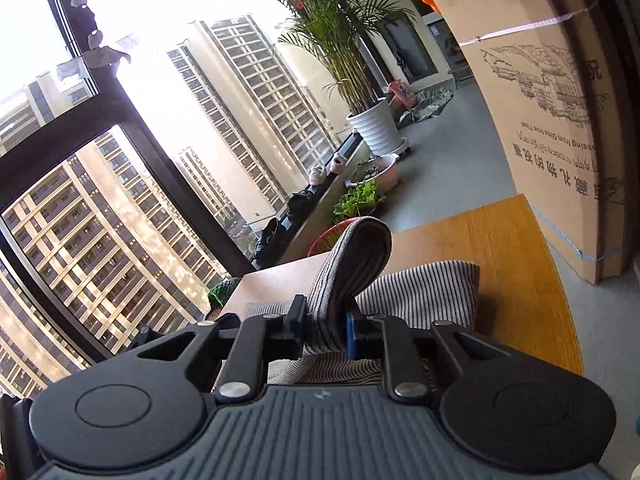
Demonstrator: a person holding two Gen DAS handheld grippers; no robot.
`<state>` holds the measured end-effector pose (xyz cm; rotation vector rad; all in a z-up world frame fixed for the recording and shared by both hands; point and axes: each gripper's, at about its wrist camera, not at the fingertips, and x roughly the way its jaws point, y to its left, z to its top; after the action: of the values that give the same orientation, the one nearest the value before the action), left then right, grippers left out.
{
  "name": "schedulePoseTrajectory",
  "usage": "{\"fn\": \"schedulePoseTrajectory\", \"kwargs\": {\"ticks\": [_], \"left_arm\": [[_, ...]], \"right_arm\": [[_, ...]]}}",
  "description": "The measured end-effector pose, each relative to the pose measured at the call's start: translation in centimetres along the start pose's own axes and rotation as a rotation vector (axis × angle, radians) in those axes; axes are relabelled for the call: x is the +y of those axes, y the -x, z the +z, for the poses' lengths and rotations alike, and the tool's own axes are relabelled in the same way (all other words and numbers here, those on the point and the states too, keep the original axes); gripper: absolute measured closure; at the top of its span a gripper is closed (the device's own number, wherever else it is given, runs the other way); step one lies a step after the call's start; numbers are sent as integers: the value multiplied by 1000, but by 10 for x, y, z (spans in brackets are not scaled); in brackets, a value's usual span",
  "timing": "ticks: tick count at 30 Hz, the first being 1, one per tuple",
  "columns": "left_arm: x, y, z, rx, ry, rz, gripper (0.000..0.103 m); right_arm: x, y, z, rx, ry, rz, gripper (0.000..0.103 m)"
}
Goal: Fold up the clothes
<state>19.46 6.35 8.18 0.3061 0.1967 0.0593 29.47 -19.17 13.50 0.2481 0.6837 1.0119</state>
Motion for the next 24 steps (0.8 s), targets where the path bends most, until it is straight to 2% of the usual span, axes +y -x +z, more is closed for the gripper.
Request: {"fn": "schedulePoseTrajectory", "kwargs": {"ticks": [1,2,3,4,5,6,8,9,11,13,16,18,20,22,24], "left_arm": [[17,-10,-3,-22,-4,-5,79],[33,-19,-5,-44,-9,-11,83],[43,3,2,-43,42,-13,83],[77,16,9,-32,104,1,87],[111,10,20,-23,143,42,89],[126,33,17,-23,169,85,89],[159,101,6,-15,249,205,92],[180,120,5,-5,295,260,92],[223,125,4,7,361,348,92],[247,140,-12,13,404,409,93],[280,169,-32,41,445,445,93],[285,181,-27,71,462,449,93],[279,178,-14,100,475,454,93],[261,175,-21,113,503,456,93],[255,170,-29,122,527,443,93]], "right_arm": [[18,4,5,-6,42,11,85],[30,6,10,-17,74,12,85],[40,7,14,-31,99,8,85],[50,9,19,-45,125,5,81],[59,10,24,-59,150,1,78],[69,10,27,-78,169,-7,76],[83,-1,26,-99,221,-52,60],[79,-16,18,-94,258,-71,57],[71,-46,1,-83,333,-108,56],[72,-81,-17,-26,384,-113,56],[91,-134,-46,78,444,-111,56],[103,-163,-66,126,478,-111,56],[115,-185,-80,151,525,-112,56],[124,-200,-88,177,553,-107,52],[126,-209,-93,204,557,-106,51]]}}
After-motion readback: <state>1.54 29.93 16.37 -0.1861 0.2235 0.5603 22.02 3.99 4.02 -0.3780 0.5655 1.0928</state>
